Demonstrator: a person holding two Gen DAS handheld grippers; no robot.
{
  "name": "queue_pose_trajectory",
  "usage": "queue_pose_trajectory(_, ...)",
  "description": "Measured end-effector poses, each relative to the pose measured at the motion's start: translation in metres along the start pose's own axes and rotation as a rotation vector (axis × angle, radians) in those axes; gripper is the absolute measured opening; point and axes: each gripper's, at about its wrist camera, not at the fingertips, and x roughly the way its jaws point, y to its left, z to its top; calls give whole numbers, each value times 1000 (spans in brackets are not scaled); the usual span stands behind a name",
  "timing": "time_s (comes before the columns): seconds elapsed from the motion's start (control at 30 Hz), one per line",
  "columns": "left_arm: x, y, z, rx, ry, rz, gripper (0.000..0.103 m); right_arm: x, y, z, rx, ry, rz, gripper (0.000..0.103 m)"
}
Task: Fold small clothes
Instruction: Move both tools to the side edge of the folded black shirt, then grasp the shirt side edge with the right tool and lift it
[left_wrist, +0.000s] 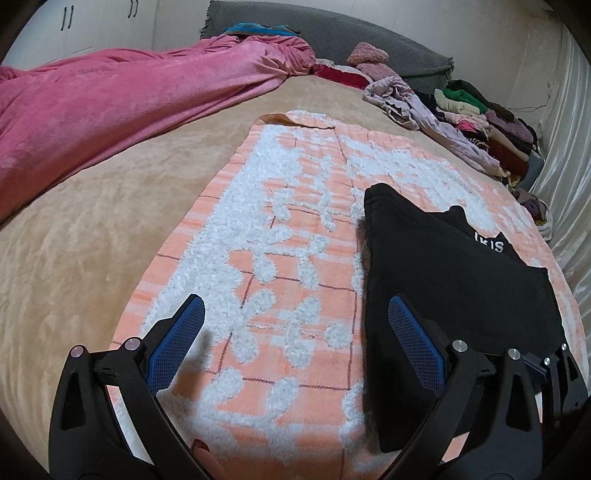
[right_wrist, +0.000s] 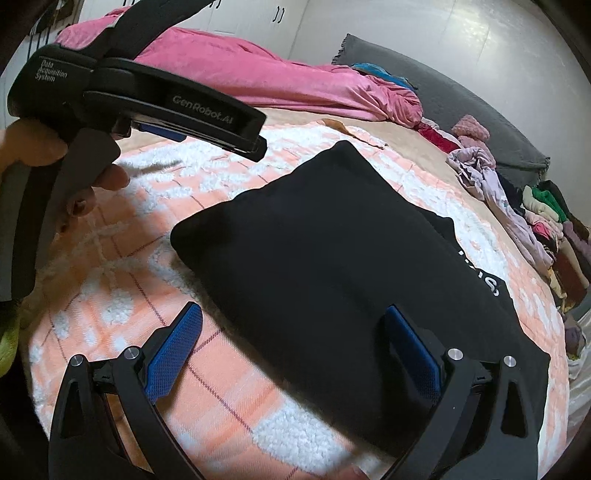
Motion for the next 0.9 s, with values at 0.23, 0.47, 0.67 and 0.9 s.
queue_pose_trajectory(0.23,14,-3,4,13,34,1,93,12,3,7,-57,-5,-45,98)
queue_pose_trajectory(0.47,23,-3,1,10,64,4,93,21,17,10,-143,-33,-140,98)
queue_pose_trajectory(0.67,31,1,4,-29,87,-29,93,20,4,7,-106,-65,-127,65)
queue_pose_trajectory(0.9,40,4,15,-167,139,-259,93,7,-17,8,-8,-123,-52,23)
